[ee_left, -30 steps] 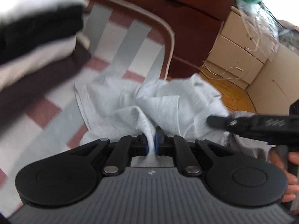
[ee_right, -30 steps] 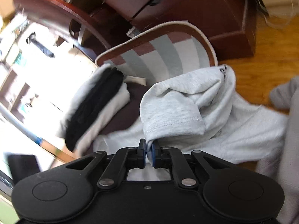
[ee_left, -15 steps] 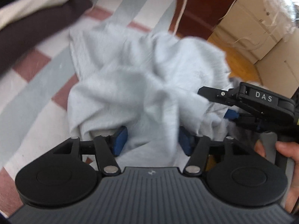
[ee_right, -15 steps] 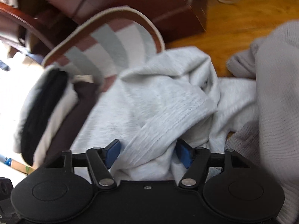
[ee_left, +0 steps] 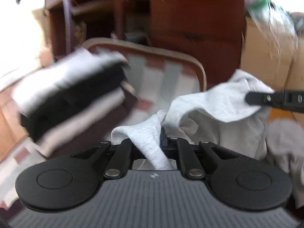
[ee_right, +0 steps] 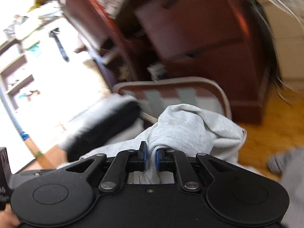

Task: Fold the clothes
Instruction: 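Lift the sweatshirt with both grippers and carry it onto open rug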

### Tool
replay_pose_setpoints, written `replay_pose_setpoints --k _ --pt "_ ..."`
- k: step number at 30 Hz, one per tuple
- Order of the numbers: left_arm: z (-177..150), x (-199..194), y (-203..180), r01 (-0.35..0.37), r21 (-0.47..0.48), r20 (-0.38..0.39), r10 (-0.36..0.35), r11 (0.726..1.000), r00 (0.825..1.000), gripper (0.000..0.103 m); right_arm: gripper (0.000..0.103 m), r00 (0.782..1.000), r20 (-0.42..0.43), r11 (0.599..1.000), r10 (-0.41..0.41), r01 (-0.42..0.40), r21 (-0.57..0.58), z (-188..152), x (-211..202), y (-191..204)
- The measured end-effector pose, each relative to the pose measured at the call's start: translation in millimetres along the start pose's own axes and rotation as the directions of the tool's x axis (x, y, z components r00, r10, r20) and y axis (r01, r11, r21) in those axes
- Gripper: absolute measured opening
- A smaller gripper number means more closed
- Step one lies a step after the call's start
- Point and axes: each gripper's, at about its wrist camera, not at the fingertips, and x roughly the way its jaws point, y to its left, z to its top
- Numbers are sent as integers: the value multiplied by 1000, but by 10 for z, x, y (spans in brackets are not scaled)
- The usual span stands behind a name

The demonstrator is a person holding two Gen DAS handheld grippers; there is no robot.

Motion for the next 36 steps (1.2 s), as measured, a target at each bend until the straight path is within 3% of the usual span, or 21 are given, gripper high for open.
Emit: replay_pose_setpoints --k 8,12,15,17,22,26,32,36 --pt "327 -925 743 -82 -128 140 100 988 985 7 12 986 -16 973 168 -168 -161 386 -104 871" --pt "210 -1339 1050 -111 -210 165 147 971 975 7 12 967 -92 967 238 -245 -69 523 -79 1194" --pt "68 -1541 1262 -142 -258 171 189 956 967 7 12 956 -134 963 259 -267 -39 403 9 1382" --pt "-46 -1588 1347 -181 -258 147 223 949 964 7 12 947 -175 961 267 -274 -17 230 121 1492" --pt "-354 -1449 1593 -287 -264 15 302 921 953 7 12 896 -368 967 249 -247 55 -367 453 1584" --pt "-539 -1330 1757 -327 -293 -61 323 898 944 7 12 874 -428 971 230 -234 43 -539 586 1627" --pt "-581 -1423 1814 -368 -307 -66 365 878 928 7 12 857 -434 956 278 -290 39 -373 565 1782" --pt "-525 -1599 1892 -397 -386 -41 415 833 909 7 12 830 -421 929 367 -352 116 -222 460 1759"
